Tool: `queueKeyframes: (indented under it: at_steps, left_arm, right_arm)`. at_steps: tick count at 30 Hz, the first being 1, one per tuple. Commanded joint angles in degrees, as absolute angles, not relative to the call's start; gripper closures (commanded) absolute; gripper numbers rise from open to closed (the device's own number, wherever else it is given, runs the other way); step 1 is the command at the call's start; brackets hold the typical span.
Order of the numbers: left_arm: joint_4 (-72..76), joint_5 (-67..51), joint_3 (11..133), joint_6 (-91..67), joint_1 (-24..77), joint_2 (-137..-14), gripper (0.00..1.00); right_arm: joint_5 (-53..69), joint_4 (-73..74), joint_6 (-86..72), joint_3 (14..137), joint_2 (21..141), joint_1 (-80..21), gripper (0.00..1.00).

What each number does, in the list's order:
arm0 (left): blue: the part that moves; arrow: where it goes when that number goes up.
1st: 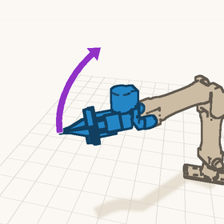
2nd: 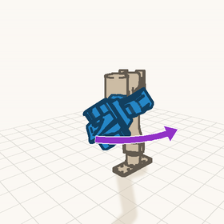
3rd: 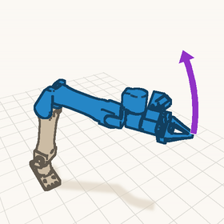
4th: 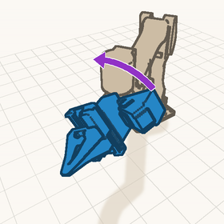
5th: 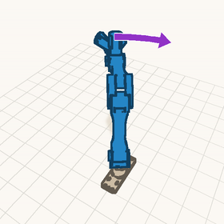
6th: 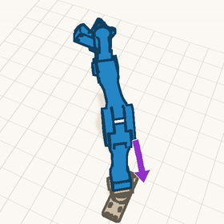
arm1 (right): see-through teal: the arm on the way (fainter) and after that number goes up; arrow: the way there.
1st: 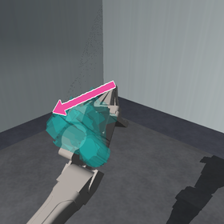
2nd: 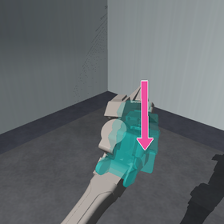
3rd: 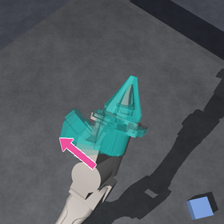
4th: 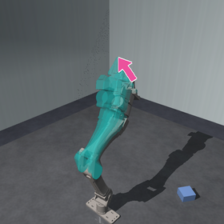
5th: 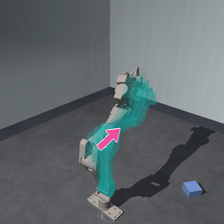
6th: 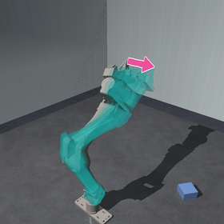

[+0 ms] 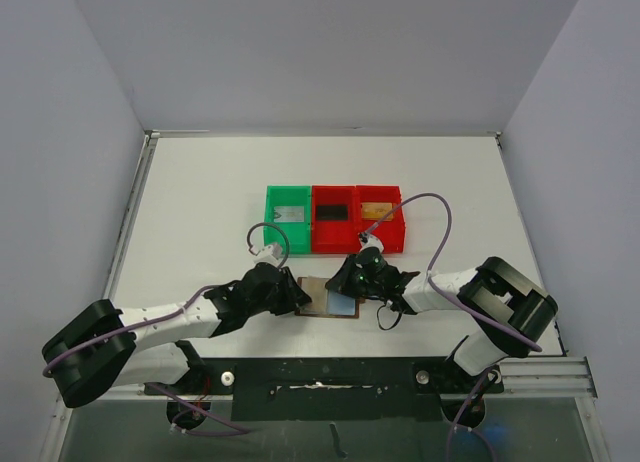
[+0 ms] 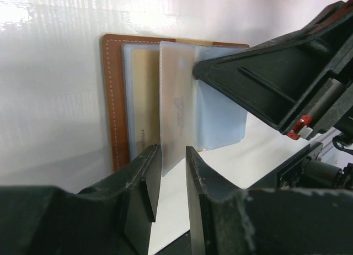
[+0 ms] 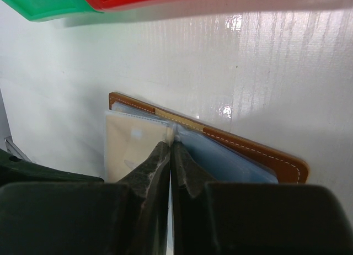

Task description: Take the credit cards out of the card holder

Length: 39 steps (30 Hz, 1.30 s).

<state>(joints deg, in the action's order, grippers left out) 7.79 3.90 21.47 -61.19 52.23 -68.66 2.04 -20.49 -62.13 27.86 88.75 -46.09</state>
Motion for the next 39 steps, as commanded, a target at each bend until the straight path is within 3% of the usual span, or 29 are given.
queueKeyframes:
  at_steps: [1,15,23,29,39]
  left_arm:
    - [14.9,1.4,21.6,-60.7,52.7,-67.6,0.77]
    - [20.2,-1.0,21.7,-61.7,52.8,-72.6,0.77]
    - [16.9,-0.1,24.4,-60.0,52.8,-71.1,0.76]
    - [17.8,-1.2,25.5,-59.7,53.0,-73.0,0.73]
    - [21.3,-6.0,29.2,-57.7,54.4,-78.4,0.63]
  right_arm:
    - [1.8,-11.7,-60.0,26.6,92.2,-46.1,0.96]
    - [5.2,-11.8,-56.4,29.3,89.2,-46.2,0.91]
    - [2.6,-1.3,-50.4,36.2,78.7,-45.9,0.64]
    - [-8.3,12.0,-51.9,39.0,72.2,-44.5,0.54]
    - [-7.9,10.0,-58.2,30.1,57.6,-43.8,0.47]
